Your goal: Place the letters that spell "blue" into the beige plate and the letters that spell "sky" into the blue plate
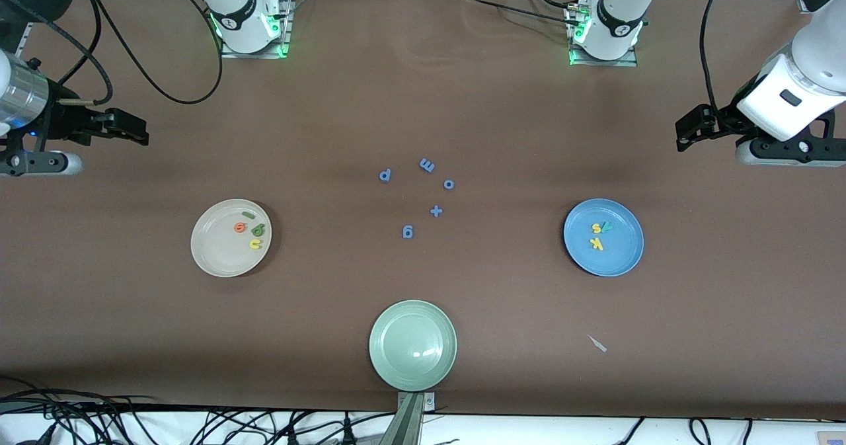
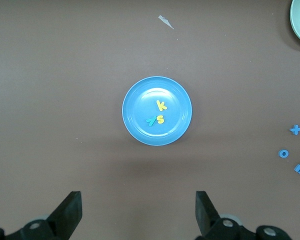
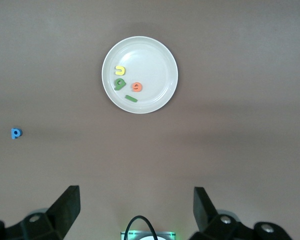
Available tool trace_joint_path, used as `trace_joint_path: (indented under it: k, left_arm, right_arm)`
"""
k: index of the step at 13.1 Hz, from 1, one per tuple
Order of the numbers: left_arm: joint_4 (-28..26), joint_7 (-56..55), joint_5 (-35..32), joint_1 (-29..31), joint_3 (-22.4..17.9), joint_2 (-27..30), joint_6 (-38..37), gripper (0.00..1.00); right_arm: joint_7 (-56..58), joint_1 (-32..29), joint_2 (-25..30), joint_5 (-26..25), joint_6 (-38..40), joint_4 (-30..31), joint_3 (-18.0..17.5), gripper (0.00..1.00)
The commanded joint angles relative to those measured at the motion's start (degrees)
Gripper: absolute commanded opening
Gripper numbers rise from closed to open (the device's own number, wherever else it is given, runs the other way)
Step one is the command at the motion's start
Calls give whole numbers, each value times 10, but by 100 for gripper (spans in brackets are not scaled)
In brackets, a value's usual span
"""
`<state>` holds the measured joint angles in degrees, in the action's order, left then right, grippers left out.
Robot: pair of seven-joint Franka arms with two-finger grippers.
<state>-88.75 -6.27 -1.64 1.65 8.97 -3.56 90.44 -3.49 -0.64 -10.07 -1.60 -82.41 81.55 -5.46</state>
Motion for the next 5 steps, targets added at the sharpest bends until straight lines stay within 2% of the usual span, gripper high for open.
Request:
trace_joint_path:
  k: [1,5]
  left_arm:
    - [6,8,7,4,3,4,-10,100]
    - [6,8,7,5,3,3,-10,100]
  right_arm:
    - [9,-3,1,-6,-1,-3,-4,100]
    - [9,-5,0,-7,1,-5,-4,100]
